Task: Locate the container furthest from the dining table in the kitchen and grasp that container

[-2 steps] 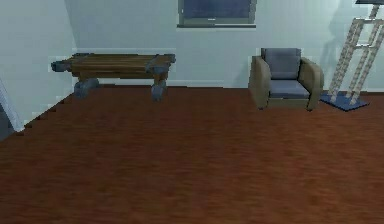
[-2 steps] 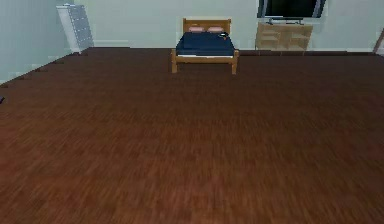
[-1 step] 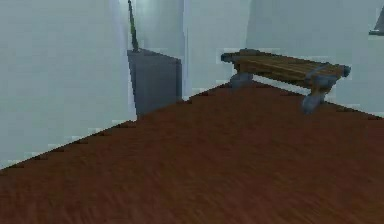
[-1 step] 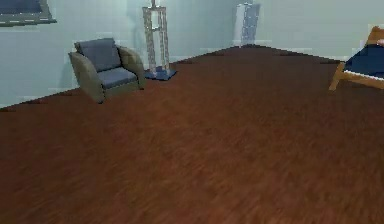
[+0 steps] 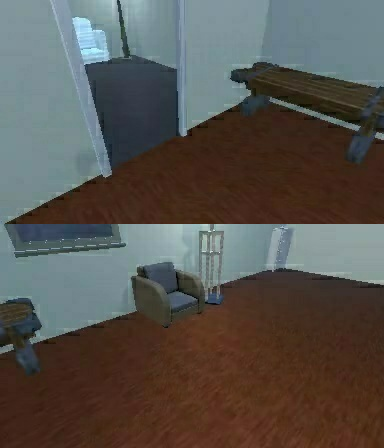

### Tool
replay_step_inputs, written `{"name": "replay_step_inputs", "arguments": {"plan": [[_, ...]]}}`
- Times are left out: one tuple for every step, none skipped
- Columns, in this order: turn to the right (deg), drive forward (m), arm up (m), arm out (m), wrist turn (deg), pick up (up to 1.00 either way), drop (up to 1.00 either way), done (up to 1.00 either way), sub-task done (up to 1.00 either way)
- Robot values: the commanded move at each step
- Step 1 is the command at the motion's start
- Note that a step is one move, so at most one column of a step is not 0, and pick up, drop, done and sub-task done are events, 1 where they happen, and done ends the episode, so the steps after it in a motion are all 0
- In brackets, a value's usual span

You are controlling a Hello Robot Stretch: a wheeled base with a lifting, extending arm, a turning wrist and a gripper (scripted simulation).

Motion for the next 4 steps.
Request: {"name": "replay_step_inputs", "arguments": {"plan": [[0.0, 1.0, 0.0, 0.0, 0.0, 0.0, 0.0, 0.0, 0.0], [0.0, 0.6, 0.0, 0.0, 0.0, 0.0, 0.0, 0.0, 0.0], [-45.0, 0.0, 0.0, 0.0, 0.0, 0.0, 0.0, 0.0, 0.0], [-3.0, 0.0, 0.0, 0.0, 0.0, 0.0, 0.0, 0.0, 0.0]]}}
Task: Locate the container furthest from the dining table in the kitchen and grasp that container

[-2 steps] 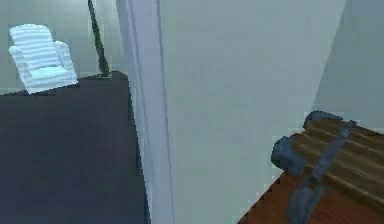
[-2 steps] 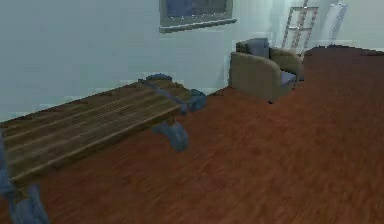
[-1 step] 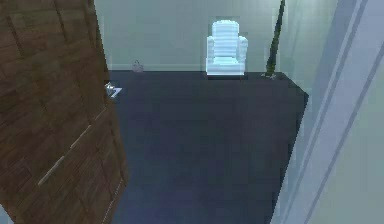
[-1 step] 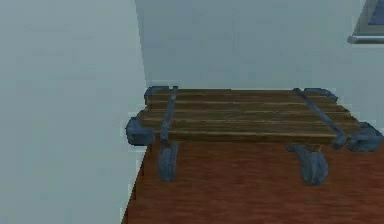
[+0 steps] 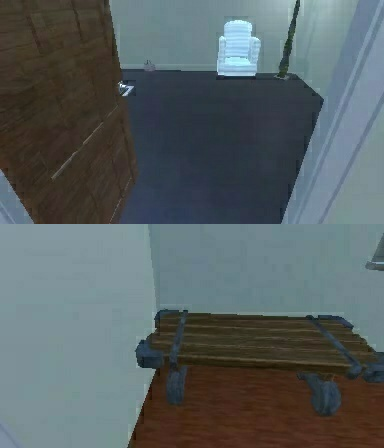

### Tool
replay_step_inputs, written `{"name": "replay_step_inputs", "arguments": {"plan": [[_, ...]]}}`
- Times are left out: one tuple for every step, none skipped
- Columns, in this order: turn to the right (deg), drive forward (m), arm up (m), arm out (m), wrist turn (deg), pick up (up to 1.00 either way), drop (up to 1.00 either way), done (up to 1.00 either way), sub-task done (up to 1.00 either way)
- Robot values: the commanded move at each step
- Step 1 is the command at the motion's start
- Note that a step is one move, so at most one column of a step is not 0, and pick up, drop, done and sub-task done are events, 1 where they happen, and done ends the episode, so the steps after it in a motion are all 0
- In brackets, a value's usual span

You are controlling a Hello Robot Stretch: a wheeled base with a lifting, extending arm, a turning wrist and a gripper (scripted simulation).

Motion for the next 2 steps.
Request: {"name": "replay_step_inputs", "arguments": {"plan": [[0.0, 1.0, 0.0, 0.0, 0.0, 0.0, 0.0, 0.0, 0.0], [-6.0, 0.0, 0.0, 0.0, 0.0, 0.0, 0.0, 0.0, 0.0]]}}
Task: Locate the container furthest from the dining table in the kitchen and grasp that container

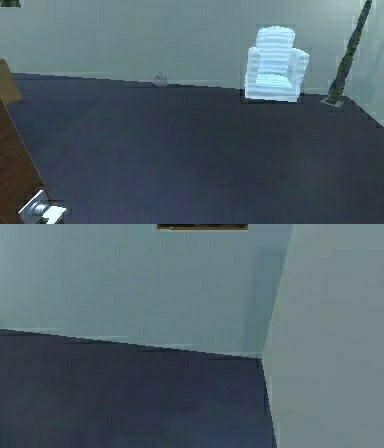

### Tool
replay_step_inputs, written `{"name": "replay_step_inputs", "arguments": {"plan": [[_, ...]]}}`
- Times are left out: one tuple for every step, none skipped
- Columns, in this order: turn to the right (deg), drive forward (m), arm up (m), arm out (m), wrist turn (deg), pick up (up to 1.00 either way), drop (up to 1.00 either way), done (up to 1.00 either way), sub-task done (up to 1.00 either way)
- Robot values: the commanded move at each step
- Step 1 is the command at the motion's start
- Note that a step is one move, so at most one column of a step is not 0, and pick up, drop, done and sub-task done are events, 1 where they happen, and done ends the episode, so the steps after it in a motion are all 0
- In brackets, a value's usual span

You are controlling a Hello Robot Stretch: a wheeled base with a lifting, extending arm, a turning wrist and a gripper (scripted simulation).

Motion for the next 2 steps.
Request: {"name": "replay_step_inputs", "arguments": {"plan": [[0.0, 0.5, 0.0, 0.0, 0.0, 0.0, 0.0, 0.0, 0.0], [-30.0, 0.0, 0.0, 0.0, 0.0, 0.0, 0.0, 0.0, 0.0]]}}
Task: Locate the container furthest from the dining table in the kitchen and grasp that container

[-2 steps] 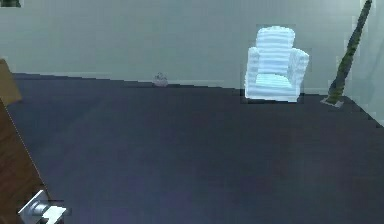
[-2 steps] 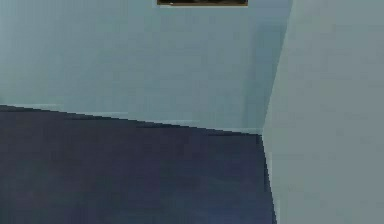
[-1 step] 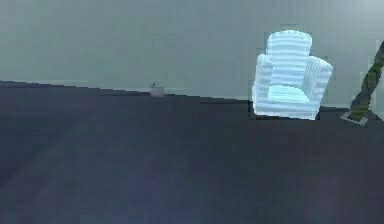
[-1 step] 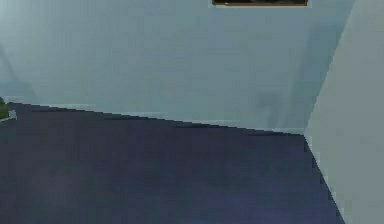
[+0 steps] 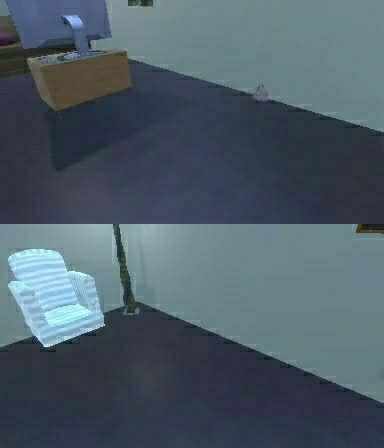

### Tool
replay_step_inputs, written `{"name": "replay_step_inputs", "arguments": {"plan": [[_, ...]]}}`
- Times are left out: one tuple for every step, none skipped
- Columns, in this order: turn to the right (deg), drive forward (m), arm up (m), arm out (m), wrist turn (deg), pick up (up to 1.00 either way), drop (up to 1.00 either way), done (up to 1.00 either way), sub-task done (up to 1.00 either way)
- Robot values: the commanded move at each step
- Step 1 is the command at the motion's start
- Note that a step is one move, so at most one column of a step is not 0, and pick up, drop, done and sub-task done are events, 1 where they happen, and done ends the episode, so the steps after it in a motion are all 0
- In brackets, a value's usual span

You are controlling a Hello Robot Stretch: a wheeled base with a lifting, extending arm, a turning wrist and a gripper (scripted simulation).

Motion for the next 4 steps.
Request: {"name": "replay_step_inputs", "arguments": {"plan": [[0.0, 0.3, 0.0, 0.0, 0.0, 0.0, 0.0, 0.0, 0.0], [-45.0, 0.0, 0.0, 0.0, 0.0, 0.0, 0.0, 0.0, 0.0], [0.0, 0.5, 0.0, 0.0, 0.0, 0.0, 0.0, 0.0, 0.0], [-12.0, 0.0, 0.0, 0.0, 0.0, 0.0, 0.0, 0.0, 0.0]]}}
